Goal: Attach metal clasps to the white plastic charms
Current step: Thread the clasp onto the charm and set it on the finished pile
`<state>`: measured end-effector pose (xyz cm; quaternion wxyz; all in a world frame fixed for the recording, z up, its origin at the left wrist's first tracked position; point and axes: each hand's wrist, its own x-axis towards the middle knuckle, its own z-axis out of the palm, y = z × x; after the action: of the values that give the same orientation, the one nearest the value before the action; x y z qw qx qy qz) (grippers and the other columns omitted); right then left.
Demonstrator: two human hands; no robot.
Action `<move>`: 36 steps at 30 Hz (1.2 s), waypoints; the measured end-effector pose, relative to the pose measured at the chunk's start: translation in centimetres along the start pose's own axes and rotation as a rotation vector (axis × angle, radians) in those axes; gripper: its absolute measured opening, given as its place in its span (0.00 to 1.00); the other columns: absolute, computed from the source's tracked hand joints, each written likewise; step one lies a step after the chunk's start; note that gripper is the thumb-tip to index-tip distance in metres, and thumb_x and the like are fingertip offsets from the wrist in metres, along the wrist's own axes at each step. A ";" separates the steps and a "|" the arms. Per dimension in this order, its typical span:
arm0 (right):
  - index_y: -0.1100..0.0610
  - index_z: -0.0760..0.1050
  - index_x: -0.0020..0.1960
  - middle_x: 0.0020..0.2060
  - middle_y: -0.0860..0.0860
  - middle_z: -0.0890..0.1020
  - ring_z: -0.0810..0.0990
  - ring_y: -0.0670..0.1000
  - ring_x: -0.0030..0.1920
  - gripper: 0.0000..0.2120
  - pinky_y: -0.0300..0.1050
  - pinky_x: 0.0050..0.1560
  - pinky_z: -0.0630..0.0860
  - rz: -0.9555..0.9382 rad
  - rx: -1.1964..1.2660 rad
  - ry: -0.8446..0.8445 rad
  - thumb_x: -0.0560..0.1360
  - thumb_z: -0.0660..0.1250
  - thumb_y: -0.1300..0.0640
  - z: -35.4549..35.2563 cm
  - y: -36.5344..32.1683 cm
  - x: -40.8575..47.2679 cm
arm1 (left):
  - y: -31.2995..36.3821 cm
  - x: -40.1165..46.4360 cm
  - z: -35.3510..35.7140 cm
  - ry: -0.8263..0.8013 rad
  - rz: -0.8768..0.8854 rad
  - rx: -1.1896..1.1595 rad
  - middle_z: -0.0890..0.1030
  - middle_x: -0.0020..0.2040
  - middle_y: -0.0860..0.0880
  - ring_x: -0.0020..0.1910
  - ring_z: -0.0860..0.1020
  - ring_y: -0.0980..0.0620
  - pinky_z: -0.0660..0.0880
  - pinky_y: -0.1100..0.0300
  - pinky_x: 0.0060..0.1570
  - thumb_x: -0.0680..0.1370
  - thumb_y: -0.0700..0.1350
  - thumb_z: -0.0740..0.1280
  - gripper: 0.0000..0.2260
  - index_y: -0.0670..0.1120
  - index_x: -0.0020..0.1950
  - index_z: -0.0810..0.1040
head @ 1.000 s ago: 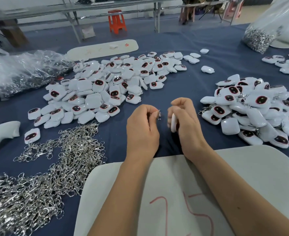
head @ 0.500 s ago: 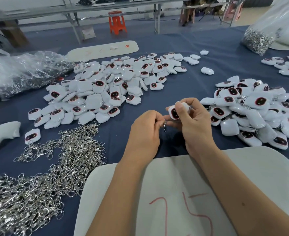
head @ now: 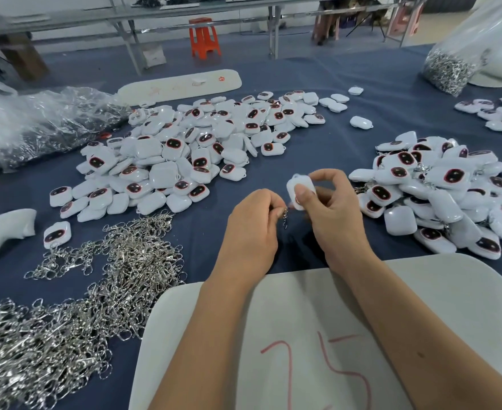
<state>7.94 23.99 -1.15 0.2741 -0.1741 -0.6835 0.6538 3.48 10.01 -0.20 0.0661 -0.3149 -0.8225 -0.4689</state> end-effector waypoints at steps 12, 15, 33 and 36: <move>0.51 0.83 0.39 0.35 0.51 0.83 0.75 0.42 0.35 0.07 0.34 0.37 0.72 -0.076 -0.143 0.014 0.72 0.67 0.54 0.0 -0.4 0.0 | 0.3 -0.2 0.3 -0.065 0.046 0.097 0.76 0.45 0.52 0.46 0.73 0.51 0.69 0.59 0.45 0.81 0.36 0.61 0.07 0.45 0.47 0.74; 0.52 0.83 0.38 0.35 0.51 0.83 0.76 0.44 0.35 0.07 0.40 0.38 0.74 -0.083 -0.196 0.005 0.73 0.68 0.55 -0.1 -0.1 0.1 | 0.2 -0.2 0.3 -0.073 0.029 0.105 0.76 0.45 0.52 0.45 0.73 0.51 0.70 0.58 0.45 0.81 0.35 0.61 0.07 0.45 0.46 0.74; 0.51 0.81 0.38 0.34 0.46 0.84 0.79 0.47 0.37 0.09 0.38 0.39 0.74 -0.149 -0.329 -0.024 0.74 0.65 0.55 0.1 -0.3 -0.4 | 0.7 0.0 1.0 -0.038 -0.107 0.192 0.78 0.47 0.51 0.47 0.74 0.48 0.70 0.55 0.46 0.79 0.34 0.62 0.08 0.46 0.44 0.73; 0.50 0.83 0.39 0.33 0.45 0.84 0.77 0.49 0.35 0.10 0.44 0.38 0.74 -0.070 -0.161 0.006 0.74 0.64 0.56 -0.1 -0.6 -0.3 | 0.4 0.1 0.9 0.045 0.006 0.042 0.78 0.44 0.53 0.47 0.73 0.50 0.71 0.57 0.46 0.80 0.36 0.65 0.07 0.46 0.45 0.77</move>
<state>8.35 23.85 -0.60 0.2839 -0.1739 -0.7386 0.5862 3.82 10.92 -0.34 0.0928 -0.3052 -0.8296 -0.4583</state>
